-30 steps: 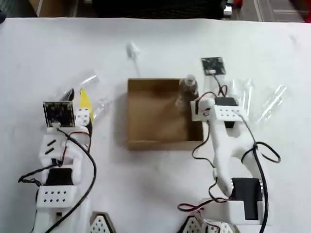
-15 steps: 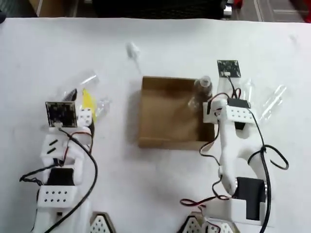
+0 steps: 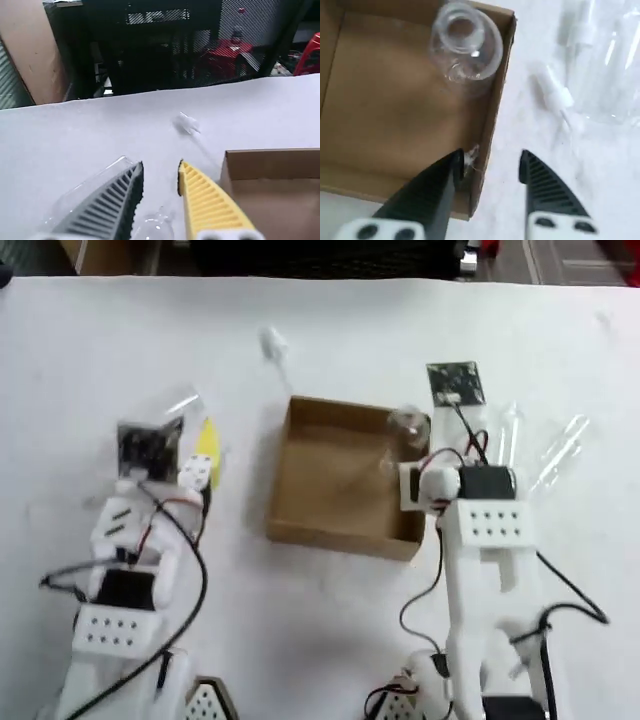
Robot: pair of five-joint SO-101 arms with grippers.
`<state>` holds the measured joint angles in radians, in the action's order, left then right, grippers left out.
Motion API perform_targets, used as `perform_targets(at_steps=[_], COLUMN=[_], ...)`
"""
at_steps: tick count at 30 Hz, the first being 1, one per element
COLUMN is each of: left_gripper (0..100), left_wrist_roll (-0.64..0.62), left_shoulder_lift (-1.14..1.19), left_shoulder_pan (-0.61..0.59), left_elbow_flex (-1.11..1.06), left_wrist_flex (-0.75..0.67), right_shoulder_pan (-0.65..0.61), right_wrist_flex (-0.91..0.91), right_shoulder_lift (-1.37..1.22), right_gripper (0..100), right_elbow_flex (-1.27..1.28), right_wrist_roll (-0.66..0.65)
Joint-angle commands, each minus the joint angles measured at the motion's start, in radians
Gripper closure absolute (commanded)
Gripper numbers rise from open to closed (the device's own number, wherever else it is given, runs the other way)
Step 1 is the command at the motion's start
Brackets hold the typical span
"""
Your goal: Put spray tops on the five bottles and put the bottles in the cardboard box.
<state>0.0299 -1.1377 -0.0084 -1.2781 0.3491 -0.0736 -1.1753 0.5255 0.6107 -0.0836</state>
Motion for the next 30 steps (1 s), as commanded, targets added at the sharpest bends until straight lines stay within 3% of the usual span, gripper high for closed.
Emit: perform_targets(at_steps=[1, 10, 19, 25, 30], left_gripper=[88, 88, 88, 89, 89], left_wrist_roll=[0.008, 0.006, 0.021, 0.216, 0.466], left_shoulder_lift=[0.328, 1.142, 1.867, 2.324, 2.626], left_shoulder_pan=[0.067, 0.081, 0.102, 0.128, 0.18], left_elbow_flex=[0.419, 1.229, 1.926, 2.426, 2.814], left_wrist_flex=[0.167, 0.37, 0.333, 0.203, 0.239], right_shoulder_pan=[-0.005, 0.053, 0.082, 0.081, 0.051], right_wrist_flex=[0.004, 0.257, 0.527, 0.579, 0.579], right_shoulder_lift=[0.116, 0.214, 0.237, 0.236, 0.234], right_gripper=[76.3, 85.1, 93.9, 93.9, 93.9], right_elbow_flex=[0.048, 0.296, 0.457, 0.485, 0.488], right_wrist_roll=[0.02, 0.02, 0.02, 0.018, 0.018])
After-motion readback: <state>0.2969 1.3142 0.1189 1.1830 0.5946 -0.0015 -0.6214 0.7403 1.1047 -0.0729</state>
